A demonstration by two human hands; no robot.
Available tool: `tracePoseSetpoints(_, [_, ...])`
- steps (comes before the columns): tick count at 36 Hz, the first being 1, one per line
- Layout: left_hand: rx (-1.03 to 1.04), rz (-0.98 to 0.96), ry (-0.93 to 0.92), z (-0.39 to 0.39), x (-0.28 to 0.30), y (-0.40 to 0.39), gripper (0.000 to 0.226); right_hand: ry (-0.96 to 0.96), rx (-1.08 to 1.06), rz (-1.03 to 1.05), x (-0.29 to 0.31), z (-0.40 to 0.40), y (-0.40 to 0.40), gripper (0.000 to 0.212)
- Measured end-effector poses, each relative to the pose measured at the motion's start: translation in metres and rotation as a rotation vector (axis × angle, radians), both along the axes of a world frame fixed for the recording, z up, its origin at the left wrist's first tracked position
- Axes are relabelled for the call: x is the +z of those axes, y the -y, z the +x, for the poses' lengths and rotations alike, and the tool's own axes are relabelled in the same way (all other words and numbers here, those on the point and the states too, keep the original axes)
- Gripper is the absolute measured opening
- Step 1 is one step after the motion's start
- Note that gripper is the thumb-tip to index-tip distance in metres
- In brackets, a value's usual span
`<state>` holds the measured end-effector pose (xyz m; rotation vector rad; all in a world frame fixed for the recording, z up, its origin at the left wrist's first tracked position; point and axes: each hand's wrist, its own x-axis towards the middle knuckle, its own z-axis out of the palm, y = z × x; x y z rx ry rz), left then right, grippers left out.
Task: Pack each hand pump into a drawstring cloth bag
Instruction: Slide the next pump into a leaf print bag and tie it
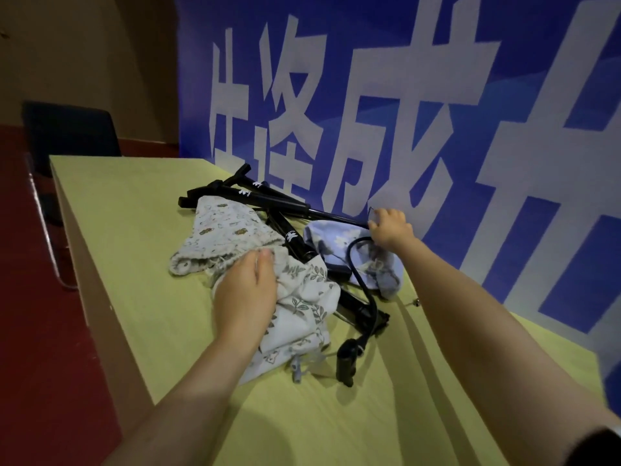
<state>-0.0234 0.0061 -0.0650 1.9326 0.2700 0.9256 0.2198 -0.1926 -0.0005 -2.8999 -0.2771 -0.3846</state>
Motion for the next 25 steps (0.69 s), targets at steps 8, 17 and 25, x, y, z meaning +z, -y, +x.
tracePoseSetpoints(8, [0.033,0.098,0.100,0.002,-0.008,-0.001,0.038,-0.130,-0.058,-0.164,0.001,0.022,0.011,0.051])
tracePoseSetpoints(17, [0.052,0.073,0.117,0.004,-0.010,-0.004,0.036,-0.022,0.181,-0.149,0.029,0.000,0.006,0.033])
tracePoseSetpoints(25, [0.008,-0.073,0.155,-0.010,0.005,0.003,0.027,0.116,0.207,-0.137,0.079,-0.060,0.033,0.026])
